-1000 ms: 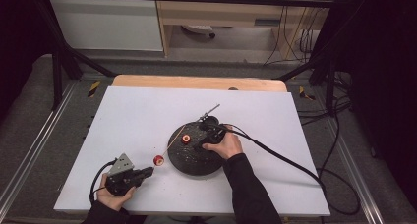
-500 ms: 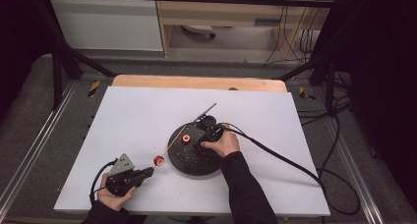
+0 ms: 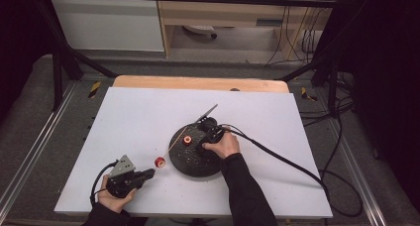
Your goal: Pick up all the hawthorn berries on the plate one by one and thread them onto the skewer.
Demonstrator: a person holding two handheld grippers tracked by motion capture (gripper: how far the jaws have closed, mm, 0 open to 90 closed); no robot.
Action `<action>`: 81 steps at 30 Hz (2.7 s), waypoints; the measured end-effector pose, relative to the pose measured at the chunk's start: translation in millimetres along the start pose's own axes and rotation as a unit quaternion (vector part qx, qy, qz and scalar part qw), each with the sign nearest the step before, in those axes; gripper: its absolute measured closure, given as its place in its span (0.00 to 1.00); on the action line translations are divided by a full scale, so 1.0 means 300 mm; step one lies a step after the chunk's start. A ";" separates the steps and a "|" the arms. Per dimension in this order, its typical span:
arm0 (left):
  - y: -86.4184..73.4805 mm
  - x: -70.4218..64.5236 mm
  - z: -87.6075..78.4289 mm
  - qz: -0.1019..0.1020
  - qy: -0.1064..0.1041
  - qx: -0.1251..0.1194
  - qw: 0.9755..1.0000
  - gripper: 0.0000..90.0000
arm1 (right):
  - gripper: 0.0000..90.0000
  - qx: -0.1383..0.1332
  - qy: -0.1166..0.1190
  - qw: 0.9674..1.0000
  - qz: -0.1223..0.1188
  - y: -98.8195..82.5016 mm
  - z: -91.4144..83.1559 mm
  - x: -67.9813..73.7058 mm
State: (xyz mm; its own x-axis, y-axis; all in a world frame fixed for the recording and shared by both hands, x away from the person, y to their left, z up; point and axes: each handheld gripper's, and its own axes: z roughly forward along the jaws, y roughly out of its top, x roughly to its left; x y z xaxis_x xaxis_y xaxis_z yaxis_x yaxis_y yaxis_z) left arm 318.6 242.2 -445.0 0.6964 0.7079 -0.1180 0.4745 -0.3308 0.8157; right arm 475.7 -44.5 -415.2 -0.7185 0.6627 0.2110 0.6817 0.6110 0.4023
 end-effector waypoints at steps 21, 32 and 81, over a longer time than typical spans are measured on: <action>0.001 -0.004 0.002 0.001 -0.001 -0.001 1.000 0.98 | 0.70 -0.029 0.014 0.999 0.026 -0.006 -0.053 0.019; 0.001 -0.007 0.002 0.003 0.001 -0.003 1.000 0.98 | 0.70 -0.055 0.019 0.998 0.024 -0.030 -0.089 0.032; 0.008 -0.026 0.002 -0.003 -0.001 -0.025 1.000 0.98 | 0.71 -0.372 0.097 0.909 0.161 -0.254 -0.148 0.016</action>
State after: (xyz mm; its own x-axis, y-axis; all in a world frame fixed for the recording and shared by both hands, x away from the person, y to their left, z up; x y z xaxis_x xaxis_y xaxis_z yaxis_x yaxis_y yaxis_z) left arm 314.5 235.6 -442.5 0.6947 0.7085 -0.1239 0.4512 -0.2952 0.8422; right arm 414.0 -107.1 -405.4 -0.5590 0.6222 0.5481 0.6306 -0.1103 0.7682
